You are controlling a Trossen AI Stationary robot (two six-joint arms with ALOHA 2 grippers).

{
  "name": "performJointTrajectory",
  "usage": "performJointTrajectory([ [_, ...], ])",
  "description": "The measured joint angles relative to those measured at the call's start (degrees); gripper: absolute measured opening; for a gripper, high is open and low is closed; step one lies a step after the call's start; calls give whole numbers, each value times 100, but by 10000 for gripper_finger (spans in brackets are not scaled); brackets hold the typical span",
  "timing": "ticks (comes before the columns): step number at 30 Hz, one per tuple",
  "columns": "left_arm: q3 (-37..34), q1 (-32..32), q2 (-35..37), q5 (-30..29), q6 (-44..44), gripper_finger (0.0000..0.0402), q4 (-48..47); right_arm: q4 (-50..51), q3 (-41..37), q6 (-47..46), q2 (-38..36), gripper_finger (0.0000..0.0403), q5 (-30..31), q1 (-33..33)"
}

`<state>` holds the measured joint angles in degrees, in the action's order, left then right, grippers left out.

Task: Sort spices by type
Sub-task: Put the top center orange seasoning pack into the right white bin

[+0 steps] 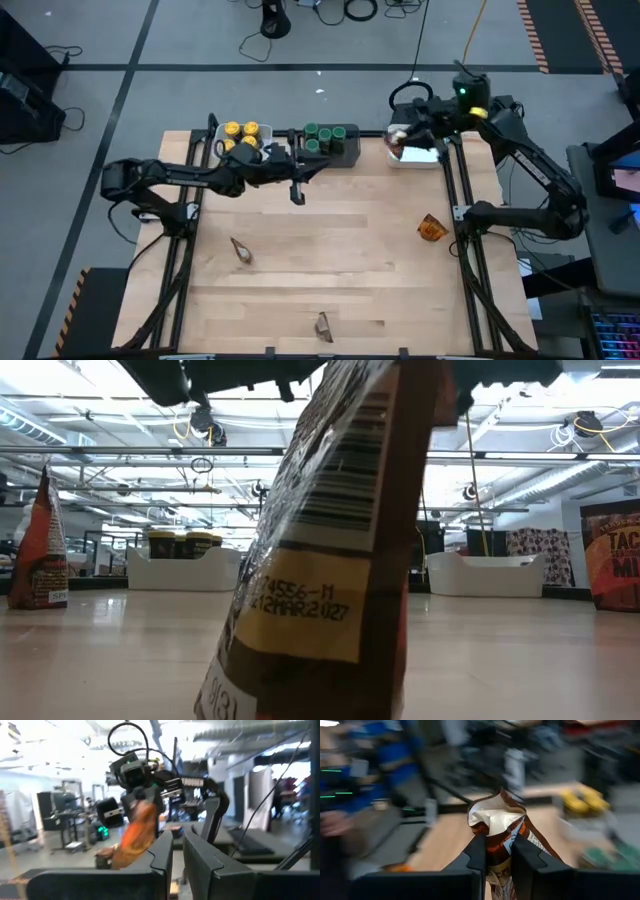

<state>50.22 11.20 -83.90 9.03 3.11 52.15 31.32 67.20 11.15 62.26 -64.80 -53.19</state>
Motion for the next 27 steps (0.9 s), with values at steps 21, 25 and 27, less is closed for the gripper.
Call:
performJointTrajectory([
  [21,823,-1,-1352,1030,-137,157,834,-1653,0,-65,-43,43,-1159,2020],
  [25,1031,-17,-1533,1036,-139,213,809,-1783,0,-102,32,43,-1147,2192],
  [27,1140,-37,-1648,1037,-139,233,810,-1901,0,-109,59,43,-1147,2259],
])
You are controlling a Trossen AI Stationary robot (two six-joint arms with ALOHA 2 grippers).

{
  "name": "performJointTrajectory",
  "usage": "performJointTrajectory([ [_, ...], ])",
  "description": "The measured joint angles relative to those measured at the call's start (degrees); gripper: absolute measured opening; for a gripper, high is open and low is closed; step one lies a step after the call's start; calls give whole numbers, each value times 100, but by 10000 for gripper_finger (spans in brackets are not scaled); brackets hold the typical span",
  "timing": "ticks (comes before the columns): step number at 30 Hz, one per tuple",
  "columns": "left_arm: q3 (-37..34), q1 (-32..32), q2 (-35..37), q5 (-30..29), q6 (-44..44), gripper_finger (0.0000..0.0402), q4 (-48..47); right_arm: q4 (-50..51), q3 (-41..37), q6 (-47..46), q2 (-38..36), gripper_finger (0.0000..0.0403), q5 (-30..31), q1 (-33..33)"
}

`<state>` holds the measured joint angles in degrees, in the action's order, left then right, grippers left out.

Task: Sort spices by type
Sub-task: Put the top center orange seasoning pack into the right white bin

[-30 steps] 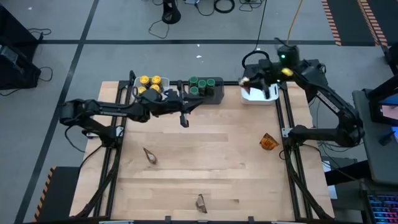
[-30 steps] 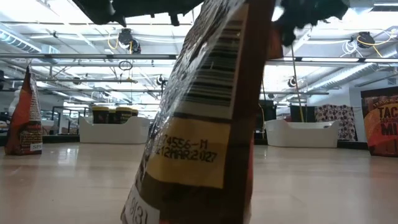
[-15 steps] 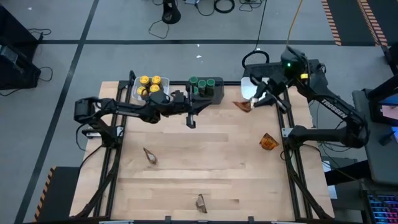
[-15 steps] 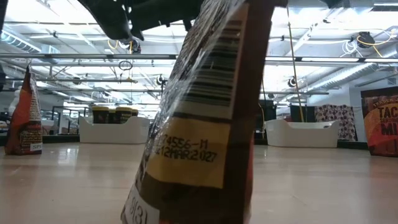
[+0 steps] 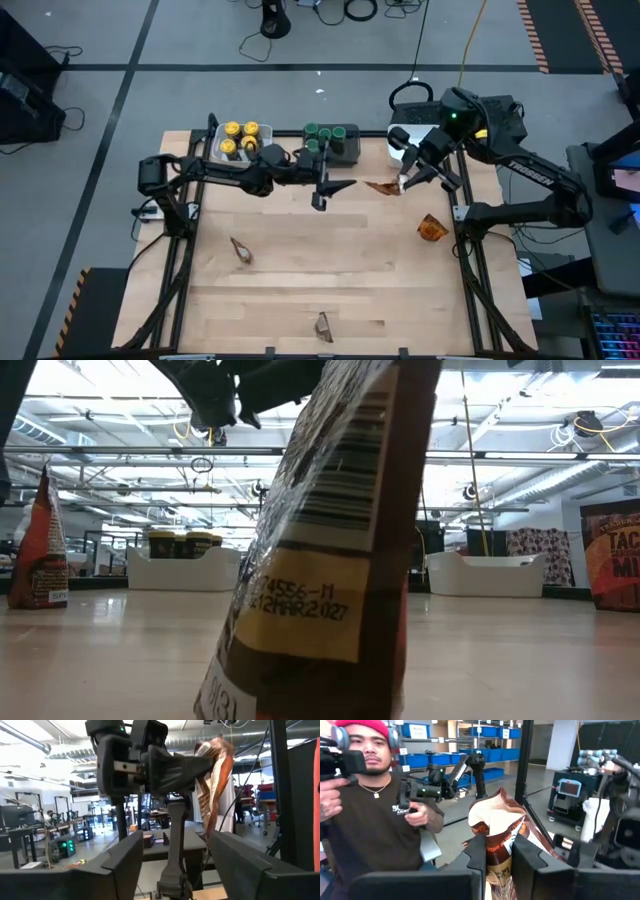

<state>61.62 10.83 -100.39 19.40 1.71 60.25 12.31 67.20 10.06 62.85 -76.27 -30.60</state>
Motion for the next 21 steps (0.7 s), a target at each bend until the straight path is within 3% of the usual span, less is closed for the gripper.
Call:
performJointTrajectory([
  [6,333,-46,-222,445,-19,251,-297,-254,0,-11,11,43,292,68],
  [21,1155,-122,-637,535,-288,248,-436,-457,2,125,84,43,473,77],
])
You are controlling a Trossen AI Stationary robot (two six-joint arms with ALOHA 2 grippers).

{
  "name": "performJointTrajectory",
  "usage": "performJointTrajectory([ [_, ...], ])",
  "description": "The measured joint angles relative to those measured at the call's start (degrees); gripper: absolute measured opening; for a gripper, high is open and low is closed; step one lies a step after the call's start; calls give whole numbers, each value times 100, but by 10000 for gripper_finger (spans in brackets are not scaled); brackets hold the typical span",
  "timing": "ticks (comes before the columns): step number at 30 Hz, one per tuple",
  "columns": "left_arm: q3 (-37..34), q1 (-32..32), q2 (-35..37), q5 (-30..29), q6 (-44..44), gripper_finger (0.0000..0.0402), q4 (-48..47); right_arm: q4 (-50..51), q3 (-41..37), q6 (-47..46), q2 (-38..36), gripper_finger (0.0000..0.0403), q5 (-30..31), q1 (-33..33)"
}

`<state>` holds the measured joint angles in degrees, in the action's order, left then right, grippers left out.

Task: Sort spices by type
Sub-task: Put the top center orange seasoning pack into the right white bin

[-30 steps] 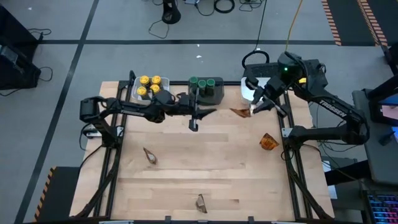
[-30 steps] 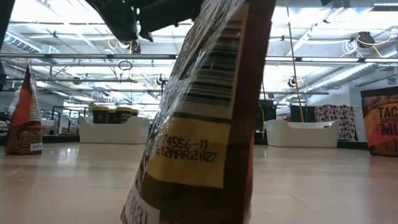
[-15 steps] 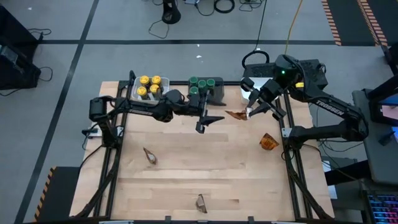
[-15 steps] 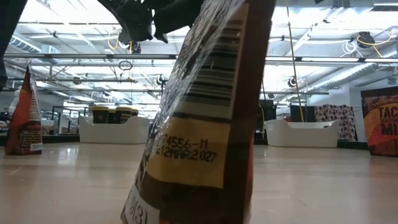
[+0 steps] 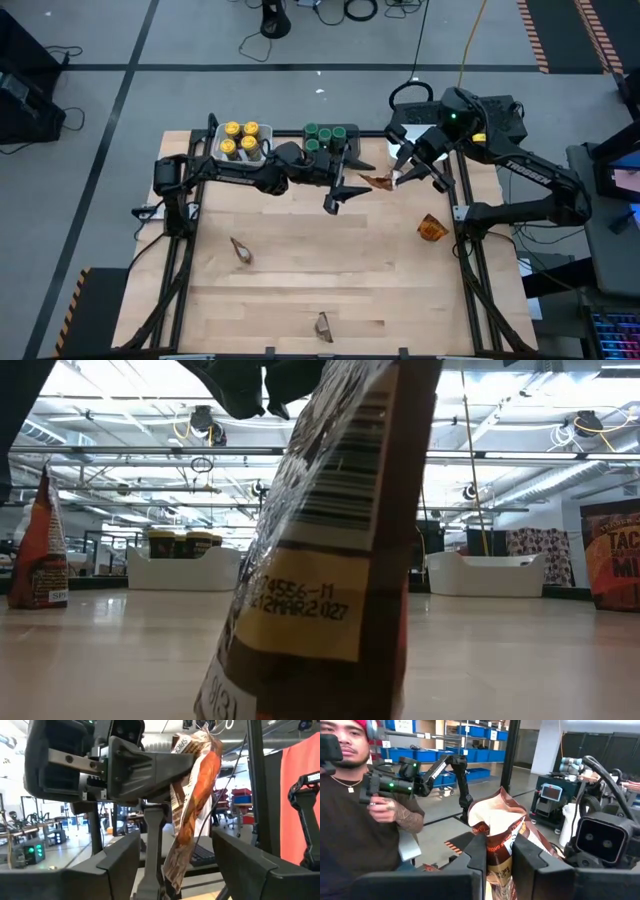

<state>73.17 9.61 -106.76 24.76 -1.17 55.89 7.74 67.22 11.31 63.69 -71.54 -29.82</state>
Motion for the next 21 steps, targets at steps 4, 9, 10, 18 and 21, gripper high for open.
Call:
performJointTrajectory([
  [4,1,0,0,-5,-1,215,-26,-29,0,38,-3,43,-5,0],
  [9,2,-2,0,-368,0,121,-47,-23,0,133,-3,43,4,-4],
  [10,0,-5,0,-389,4,98,-55,-18,0,133,-3,43,6,-8],
  [18,0,17,0,-484,31,9,-72,237,2,139,-20,57,680,-4],
  [21,-3,18,0,-518,35,6,-146,299,2,173,-18,87,1046,-39],
])
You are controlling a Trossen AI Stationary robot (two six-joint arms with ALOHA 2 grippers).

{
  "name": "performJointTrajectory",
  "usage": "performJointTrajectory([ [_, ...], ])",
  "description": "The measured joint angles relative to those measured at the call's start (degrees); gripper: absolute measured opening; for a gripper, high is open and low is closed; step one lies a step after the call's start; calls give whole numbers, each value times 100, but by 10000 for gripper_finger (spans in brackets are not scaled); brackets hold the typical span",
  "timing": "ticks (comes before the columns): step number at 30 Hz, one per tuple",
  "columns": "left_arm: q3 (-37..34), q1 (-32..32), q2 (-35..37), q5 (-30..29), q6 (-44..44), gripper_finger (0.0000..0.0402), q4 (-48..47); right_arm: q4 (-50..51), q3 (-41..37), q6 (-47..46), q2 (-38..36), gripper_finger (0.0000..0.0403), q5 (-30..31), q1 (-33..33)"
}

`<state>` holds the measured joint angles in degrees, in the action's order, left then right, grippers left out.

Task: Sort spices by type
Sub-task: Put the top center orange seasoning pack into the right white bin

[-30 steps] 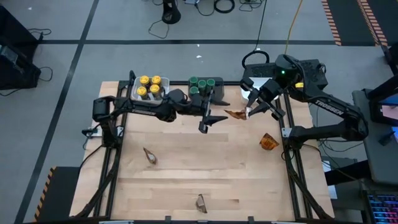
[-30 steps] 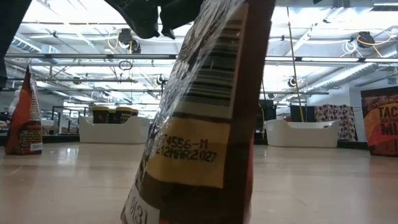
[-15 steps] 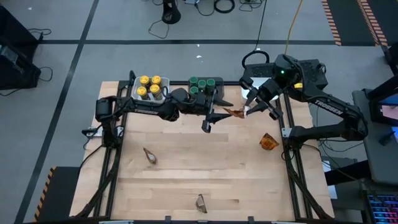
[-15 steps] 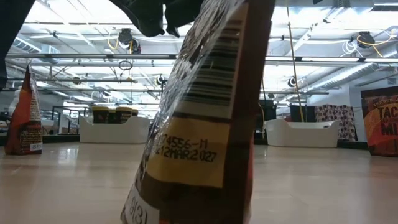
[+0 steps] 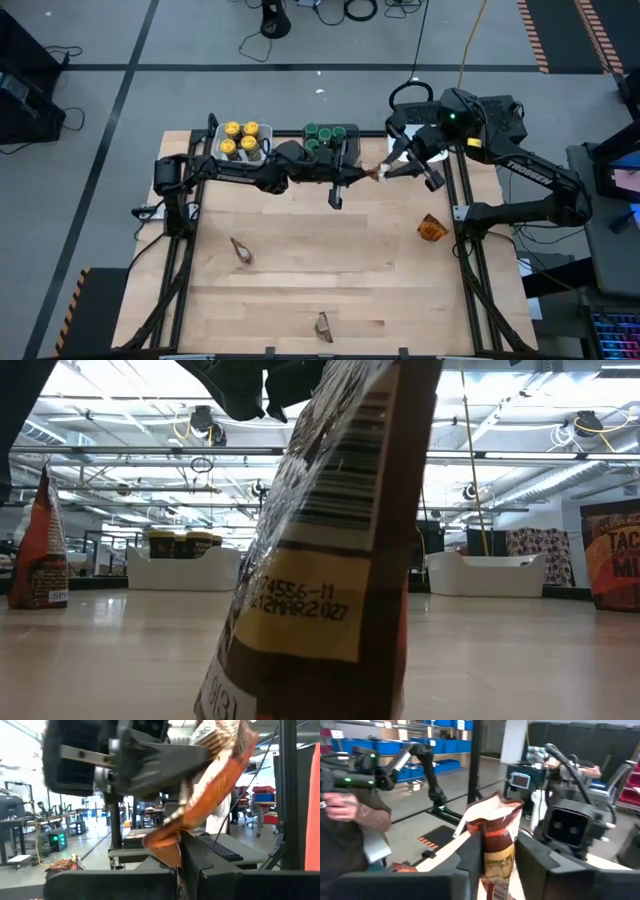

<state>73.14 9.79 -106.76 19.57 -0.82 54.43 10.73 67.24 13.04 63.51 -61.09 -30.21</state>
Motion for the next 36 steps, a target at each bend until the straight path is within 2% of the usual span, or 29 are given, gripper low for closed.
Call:
performJointTrajectory([
  [5,-1,43,42,31,-28,4,-129,229,0,10,-108,153,145,-208],
  [8,-3,123,269,7,3,4,-680,616,0,23,-284,195,303,-435],
  [10,-3,206,476,-92,20,3,-1157,1019,0,208,-466,220,645,-599],
  [13,-3,379,868,-437,244,3,-2098,1731,0,716,-751,250,1639,-787],
  [17,223,585,1504,-1711,973,2,-3698,2316,-2,1018,-1014,269,3448,-914],
  [19,428,613,1697,-1986,1143,2,-4274,2414,-2,990,-1057,271,3914,-924],
  [21,695,591,1740,-1781,1171,2,-4927,2509,-2,1017,-1062,271,4005,-924],
  [24,1142,515,1649,-1185,1182,2,-6396,2512,-2,1086,-1053,267,3995,-921],
  [27,1249,402,1582,-1102,1449,2,-6961,2484,-2,1161,-1007,266,4001,-921],
  [28,1234,340,1582,-1486,1456,2,-6944,2479,-2,1165,-989,266,4003,-921],
  [30,1233,212,1587,-2688,1329,2,-6965,2481,-2,1161,-977,267,3998,-921],
  [31,1244,185,1598,-2978,1337,2,-7245,2485,-2,1137,-967,267,4002,-921],
  [32,1277,187,1600,-2910,1308,2,-7698,2484,-2,1098,-958,267,3997,-921],
  [35,1334,239,1456,-1618,1038,2,-8946,2535,-2,1038,-943,267,3989,-921],
  [36,1332,221,1399,-1355,1014,2,-9215,2525,-2,1052,-944,267,3989,-921],
])
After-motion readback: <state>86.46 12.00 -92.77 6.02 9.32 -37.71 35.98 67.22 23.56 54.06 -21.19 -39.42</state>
